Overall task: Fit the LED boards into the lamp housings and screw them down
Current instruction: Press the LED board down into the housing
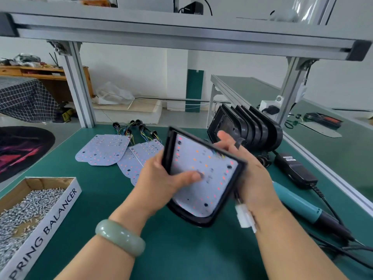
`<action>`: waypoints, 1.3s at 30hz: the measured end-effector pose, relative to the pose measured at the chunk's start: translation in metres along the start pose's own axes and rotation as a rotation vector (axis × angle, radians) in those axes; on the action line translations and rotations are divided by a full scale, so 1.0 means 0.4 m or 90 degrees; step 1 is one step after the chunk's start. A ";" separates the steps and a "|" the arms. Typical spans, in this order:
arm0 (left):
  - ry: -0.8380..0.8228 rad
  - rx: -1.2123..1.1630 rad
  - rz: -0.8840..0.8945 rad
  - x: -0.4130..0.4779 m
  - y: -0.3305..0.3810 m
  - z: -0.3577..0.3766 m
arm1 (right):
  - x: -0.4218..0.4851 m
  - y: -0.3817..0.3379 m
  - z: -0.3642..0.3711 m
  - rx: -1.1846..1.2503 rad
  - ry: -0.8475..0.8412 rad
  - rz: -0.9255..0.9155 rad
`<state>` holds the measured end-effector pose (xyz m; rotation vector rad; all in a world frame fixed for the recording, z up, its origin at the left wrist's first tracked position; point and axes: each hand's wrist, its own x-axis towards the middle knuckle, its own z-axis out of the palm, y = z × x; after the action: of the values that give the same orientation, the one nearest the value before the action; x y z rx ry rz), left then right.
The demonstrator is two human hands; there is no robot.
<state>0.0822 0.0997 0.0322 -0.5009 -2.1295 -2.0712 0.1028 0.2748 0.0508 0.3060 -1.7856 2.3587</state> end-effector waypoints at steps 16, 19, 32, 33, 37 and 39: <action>0.113 -0.261 -0.308 -0.002 0.036 -0.151 | -0.029 0.103 0.064 -1.060 -0.232 -0.067; 0.006 -0.115 -0.358 -0.014 0.027 -0.136 | -0.016 0.133 0.061 -0.898 -0.240 -0.093; 0.056 0.255 -0.355 -0.016 -0.008 -0.049 | 0.011 0.092 0.006 -0.435 0.233 -0.172; 0.037 0.154 -0.372 -0.016 0.000 -0.046 | 0.009 0.093 0.009 -0.433 0.219 -0.175; 0.048 -0.032 -0.404 -0.009 0.016 -0.073 | 0.011 0.091 -0.005 -0.436 0.233 -0.156; 0.082 -0.006 -0.393 -0.007 0.024 -0.094 | 0.015 0.079 -0.015 -0.435 0.268 -0.159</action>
<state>0.0828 0.0623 0.0425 0.3335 -2.4020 -2.3085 0.0886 0.2721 0.0214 -0.0601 -2.0392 1.3978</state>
